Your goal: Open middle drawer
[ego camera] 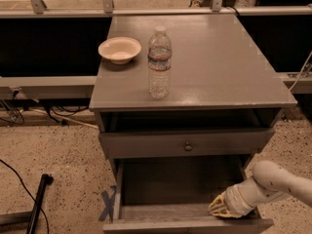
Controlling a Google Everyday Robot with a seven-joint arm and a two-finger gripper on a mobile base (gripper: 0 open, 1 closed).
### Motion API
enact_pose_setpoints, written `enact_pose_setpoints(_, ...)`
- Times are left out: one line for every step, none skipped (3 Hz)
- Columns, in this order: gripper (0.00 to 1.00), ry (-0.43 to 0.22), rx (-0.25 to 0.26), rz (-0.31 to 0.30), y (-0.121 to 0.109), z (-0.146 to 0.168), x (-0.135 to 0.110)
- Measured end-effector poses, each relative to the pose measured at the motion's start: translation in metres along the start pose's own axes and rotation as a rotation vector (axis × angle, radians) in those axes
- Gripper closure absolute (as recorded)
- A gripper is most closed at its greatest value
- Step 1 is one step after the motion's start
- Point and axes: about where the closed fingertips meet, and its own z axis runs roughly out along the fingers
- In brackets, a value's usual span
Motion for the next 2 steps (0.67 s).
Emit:
enact_pose_setpoints(1.00, -0.045, 0.138, -0.008, -0.004, -0.022, 0.001)
enact_pose_setpoints(1.00, -0.072, 0.218, -0.036, -0.008, -0.044, -0.004)
